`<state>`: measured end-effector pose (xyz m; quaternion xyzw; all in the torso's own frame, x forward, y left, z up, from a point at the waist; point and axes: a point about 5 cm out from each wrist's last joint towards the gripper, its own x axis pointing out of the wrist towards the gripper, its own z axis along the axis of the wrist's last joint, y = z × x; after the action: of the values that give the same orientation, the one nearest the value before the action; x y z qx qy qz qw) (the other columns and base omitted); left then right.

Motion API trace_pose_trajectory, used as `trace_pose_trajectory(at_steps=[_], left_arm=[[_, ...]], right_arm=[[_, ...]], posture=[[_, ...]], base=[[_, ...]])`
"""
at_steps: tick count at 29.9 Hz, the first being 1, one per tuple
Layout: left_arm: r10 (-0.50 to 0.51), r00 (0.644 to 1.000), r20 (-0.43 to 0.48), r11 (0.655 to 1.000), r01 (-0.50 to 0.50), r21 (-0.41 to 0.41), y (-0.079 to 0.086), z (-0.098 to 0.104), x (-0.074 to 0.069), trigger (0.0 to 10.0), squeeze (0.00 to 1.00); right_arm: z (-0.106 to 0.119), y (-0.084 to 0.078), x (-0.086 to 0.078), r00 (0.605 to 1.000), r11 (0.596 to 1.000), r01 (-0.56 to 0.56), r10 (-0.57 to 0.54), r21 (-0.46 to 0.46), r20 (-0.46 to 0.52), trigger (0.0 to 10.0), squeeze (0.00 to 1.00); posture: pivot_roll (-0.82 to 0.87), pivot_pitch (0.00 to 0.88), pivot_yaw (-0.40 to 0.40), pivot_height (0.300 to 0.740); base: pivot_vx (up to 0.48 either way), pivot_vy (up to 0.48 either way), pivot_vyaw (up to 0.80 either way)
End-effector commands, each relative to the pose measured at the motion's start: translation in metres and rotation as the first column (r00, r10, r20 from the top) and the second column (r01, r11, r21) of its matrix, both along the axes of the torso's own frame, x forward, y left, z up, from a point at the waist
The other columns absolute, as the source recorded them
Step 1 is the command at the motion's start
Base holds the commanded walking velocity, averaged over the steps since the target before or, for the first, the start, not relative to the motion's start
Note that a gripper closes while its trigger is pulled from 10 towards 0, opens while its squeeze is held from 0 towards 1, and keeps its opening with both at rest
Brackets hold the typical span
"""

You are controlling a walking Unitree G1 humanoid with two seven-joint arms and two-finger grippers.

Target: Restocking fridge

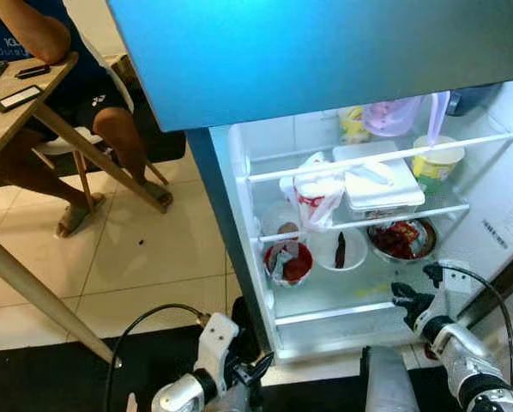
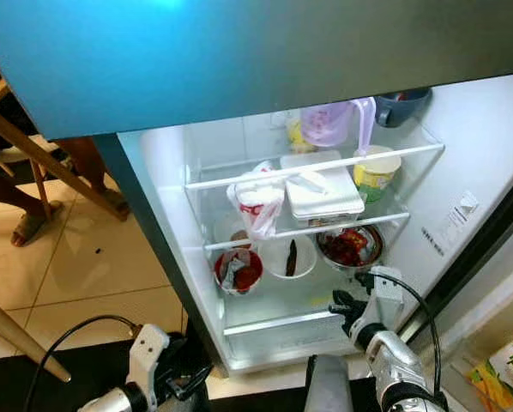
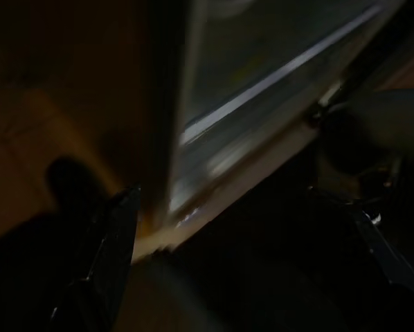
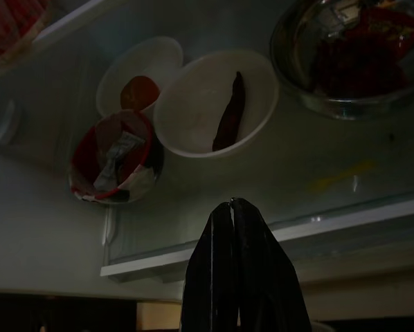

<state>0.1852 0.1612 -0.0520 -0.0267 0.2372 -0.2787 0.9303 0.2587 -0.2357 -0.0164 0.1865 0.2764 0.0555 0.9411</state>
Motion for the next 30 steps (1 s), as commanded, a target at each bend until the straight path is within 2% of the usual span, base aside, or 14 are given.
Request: trace_pose_trajectory(at_steps=[1, 2, 3, 4, 6, 7, 9, 13, 15, 17, 21, 30], left_arm=[[0.126, 0.990, -0.063, 0.992, -0.124, 0.036, 0.028, -0.006, -0.009, 10.0, 0.00], [0.126, 0.990, -0.063, 0.992, -0.124, 0.036, 0.028, -0.006, -0.009, 10.0, 0.00], [0.178, 0.980, -0.086, 0.983, -0.173, 0.056, 0.038, -0.009, -0.013, 10.0, 0.00], [0.178, 0.980, -0.086, 0.983, -0.173, 0.056, 0.038, -0.009, -0.013, 10.0, 0.00], [0.282, 0.951, -0.128, 0.958, -0.271, 0.098, 0.059, -0.013, -0.023, 10.0, 0.00], [0.282, 0.951, -0.128, 0.958, -0.271, 0.098, 0.059, -0.013, -0.023, 10.0, 0.00], [0.384, 0.909, -0.161, 0.921, -0.365, 0.136, 0.075, -0.015, -0.030, 10.0, 0.00], [0.490, 0.847, -0.204, 0.870, -0.459, 0.181, 0.089, -0.019, -0.036, 10.0, 0.00], [0.515, 0.831, -0.211, 0.854, -0.479, 0.201, 0.091, -0.020, -0.039, 10.0, 0.00], [0.515, 0.831, -0.211, 0.854, -0.479, 0.201, 0.091, -0.020, -0.039, 10.0, 0.00], [0.556, 0.787, -0.269, 0.828, -0.497, 0.259, 0.088, -0.029, -0.050, 10.0, 0.00], [0.565, 0.764, -0.311, 0.821, -0.483, 0.303, 0.080, -0.036, -0.058, 10.0, 0.00]], right_arm=[[-0.009, 0.002, -0.008, 0.999, 1.000, 0.022, -0.021, 0.004, -0.050, 10.0, 0.00], [-0.009, 0.002, -0.008, 0.999, 1.000, 0.022, -0.021, 0.004, -0.050, 10.0, 0.00], [-0.011, 0.001, -0.011, 0.997, 1.000, 0.031, -0.031, -0.007, -0.067, 10.0, 0.00], [-0.011, 0.001, -0.011, 0.997, 1.000, 0.031, -0.031, -0.007, -0.067, 10.0, 0.00], [-0.015, 0.000, -0.016, 0.995, 0.999, 0.045, -0.046, -0.014, -0.089, 10.0, 0.00], [-0.015, 0.000, -0.016, 0.995, 0.999, 0.045, -0.046, -0.014, -0.089, 10.0, 0.00], [-0.019, 0.000, -0.022, 0.993, 0.999, 0.043, -0.045, -0.022, -0.113, 10.0, 0.00], [-0.025, 0.002, -0.028, 0.989, 0.999, 0.047, -0.049, -0.023, -0.141, 10.0, 0.00], [-0.027, 0.002, -0.031, 0.987, 0.998, 0.051, -0.054, -0.026, -0.153, 10.0, 0.00], [-0.027, 0.002, -0.031, 0.987, 0.998, 0.051, -0.054, -0.026, -0.153, 10.0, 0.00], [-0.034, -0.002, -0.042, 0.975, 0.994, 0.100, -0.106, -0.037, -0.197, 10.0, 0.00], [-0.039, -0.005, -0.051, 0.965, 0.992, 0.117, -0.124, -0.046, -0.230, 10.0, 0.00]], posture=[[-0.03, 0.001, 0.085, 0.615], [-0.03, 0.001, 0.085, 0.615], [-0.04, 0.000, 0.084, 0.620], [-0.04, 0.000, 0.084, 0.620], [-0.04, 0.000, 0.083, 0.630], [-0.04, 0.000, 0.083, 0.630], [-0.04, 0.000, 0.081, 0.640], [-0.04, 0.000, 0.081, 0.660], [-0.04, 0.000, 0.077, 0.670], [-0.04, 0.000, 0.077, 0.670], [-0.05, 0.000, 0.068, 0.689], [-0.05, 0.000, 0.055, 0.724]], base=[[0.000, 0.000, 0.00], [0.000, 0.000, 0.00], [0.000, 0.000, 0.00], [0.000, 0.000, 0.00], [0.000, 0.000, 0.00], [0.000, 0.000, 0.00], [0.000, 0.000, 0.00], [0.000, 0.000, 0.00], [0.000, 0.000, 0.00], [0.000, 0.000, 0.00], [0.000, 0.000, 0.00], [0.000, 0.000, 0.00]])
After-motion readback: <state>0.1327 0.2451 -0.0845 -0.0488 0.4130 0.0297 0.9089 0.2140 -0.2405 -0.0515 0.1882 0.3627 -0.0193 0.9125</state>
